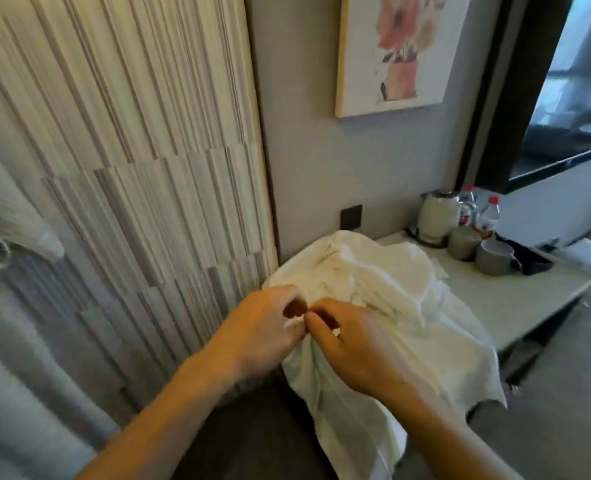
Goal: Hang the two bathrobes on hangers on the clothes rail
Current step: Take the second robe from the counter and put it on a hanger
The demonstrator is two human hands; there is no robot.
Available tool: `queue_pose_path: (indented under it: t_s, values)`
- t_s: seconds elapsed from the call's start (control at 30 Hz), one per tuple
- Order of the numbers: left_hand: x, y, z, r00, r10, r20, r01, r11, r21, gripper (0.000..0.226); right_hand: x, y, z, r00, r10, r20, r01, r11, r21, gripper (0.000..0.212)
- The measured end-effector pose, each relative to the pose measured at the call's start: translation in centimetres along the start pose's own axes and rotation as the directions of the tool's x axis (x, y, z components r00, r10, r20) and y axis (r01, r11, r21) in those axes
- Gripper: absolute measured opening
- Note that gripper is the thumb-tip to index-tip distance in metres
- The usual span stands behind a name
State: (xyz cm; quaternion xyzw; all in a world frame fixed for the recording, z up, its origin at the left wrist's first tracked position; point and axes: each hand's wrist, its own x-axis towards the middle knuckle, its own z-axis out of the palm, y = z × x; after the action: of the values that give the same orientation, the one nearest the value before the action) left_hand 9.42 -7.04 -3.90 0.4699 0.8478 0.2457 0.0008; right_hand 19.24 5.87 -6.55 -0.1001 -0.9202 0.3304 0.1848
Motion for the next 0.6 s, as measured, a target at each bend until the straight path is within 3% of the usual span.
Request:
queue_pose_path:
  t_s: [0.13,0.23,0.37,0.5,0.6]
  values:
    - [6.2,-3.2,10.8,0.978,-0.129,0.163,0.15,0.981,-0.124,0.022,2.6,10.1,3.3,0.976,0.198,0.087,-0.195,0.98,-0.035,0.026]
    - [10.9,-5.4,16.7,0.96,-0.188,0.207,0.218,0.967,-0.135,0.04,5.9,16.3,4.5,0.953,0.283,0.111,-0.27,0.955,-0.121,0.039]
    - [17.3,-9.0,22.0,0.95,-0.274,0.152,0.284,0.958,-0.05,0.054,11.2,22.8,5.6,0.934,0.349,0.081,-0.321,0.915,-0.243,0.05]
    - [23.5,-14.3,25.7,0.957,-0.282,0.061,0.273,0.955,0.118,0.048,16.5,29.3,6.6,0.93,0.367,0.013,-0.32,0.827,-0.463,0.064]
    - [26.5,-17.2,27.7,0.908,-0.415,0.059,0.406,0.905,0.126,0.056,18.9,33.1,7.7,0.878,0.478,0.016,-0.404,0.759,-0.51,0.072]
